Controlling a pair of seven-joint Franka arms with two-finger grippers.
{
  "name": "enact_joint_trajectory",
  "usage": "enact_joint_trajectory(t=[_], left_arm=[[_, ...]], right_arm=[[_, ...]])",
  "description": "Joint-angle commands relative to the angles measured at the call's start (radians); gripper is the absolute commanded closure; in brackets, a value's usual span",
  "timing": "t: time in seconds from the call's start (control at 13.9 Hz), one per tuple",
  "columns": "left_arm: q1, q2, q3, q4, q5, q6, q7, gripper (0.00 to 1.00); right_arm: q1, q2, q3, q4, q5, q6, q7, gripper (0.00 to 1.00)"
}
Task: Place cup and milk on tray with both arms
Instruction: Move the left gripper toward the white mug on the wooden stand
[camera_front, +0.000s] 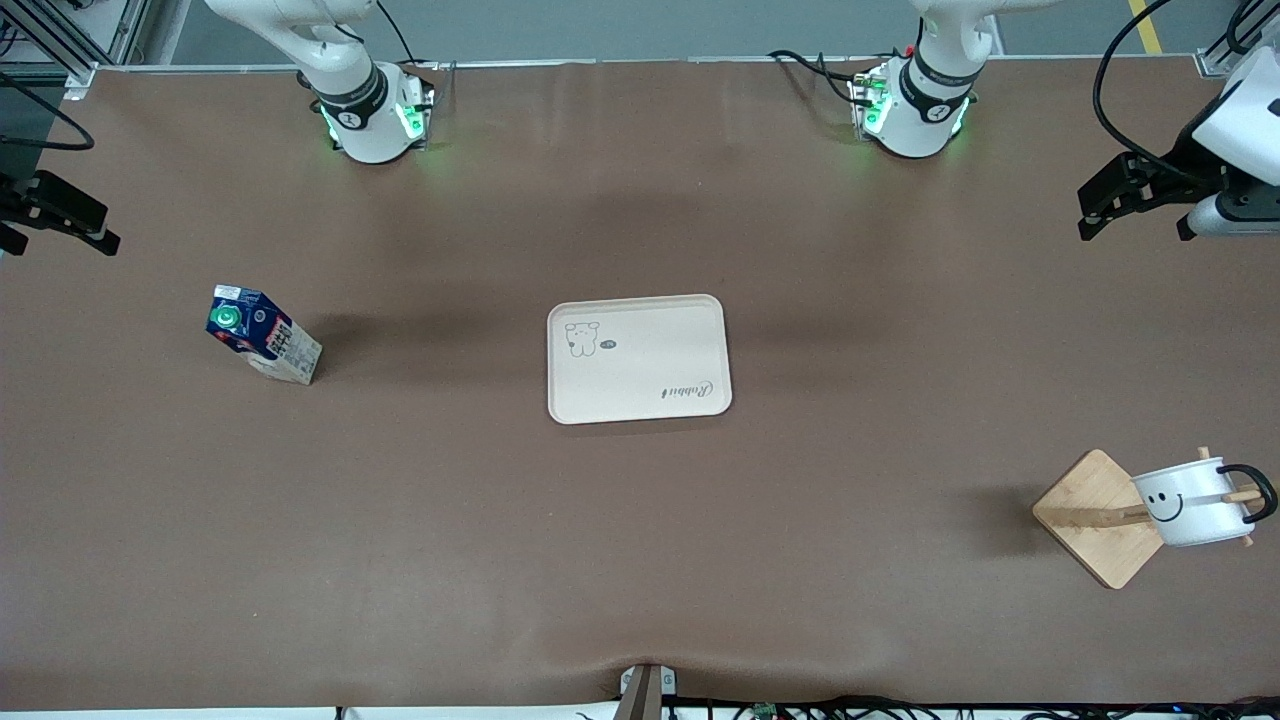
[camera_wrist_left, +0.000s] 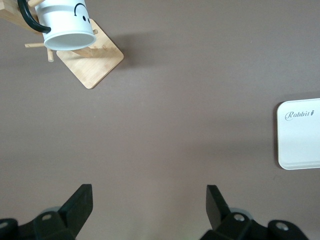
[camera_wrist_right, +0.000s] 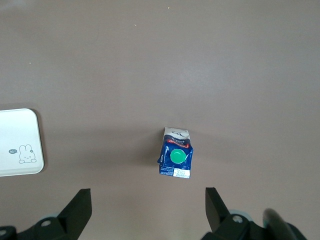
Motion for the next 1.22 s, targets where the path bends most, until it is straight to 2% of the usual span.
enact_joint_trajectory(t=[0.0,0.29,0.5,0.86,1.15], left_arm=[[-0.001,-0.001,-0.001,0.009,-0.003,-0.012,0.001,0.00],[0.007,0.057,0.007,0.053,0.020,-0.004,-0.008,0.00],[0.054,0.080,0.011,0.017,0.023,0.098,-0.019,0.00],[0.084,0.068,0.008,-0.146,0.023,0.273,-0.218,0.00],[0.100,0.075,0.011,-0.313,0.025,0.602,-0.339,0.00]], right_arm=[[-0.005,-0.007,-0.001,0.003,-0.009,-0.011,-0.009,0.00],[-0.009,-0.007,-0.004,0.005,-0.007,-0.010,-0.009,0.00],[-0.007,-0.005,-0.004,0.006,-0.007,-0.005,-0.007,0.00],[-0.012,0.006,-0.004,0.014,-0.010,-0.002,-0.006,0.00],[-0.012,0.015,-0.004,0.025,-0.010,-0.002,-0.006,0.00]])
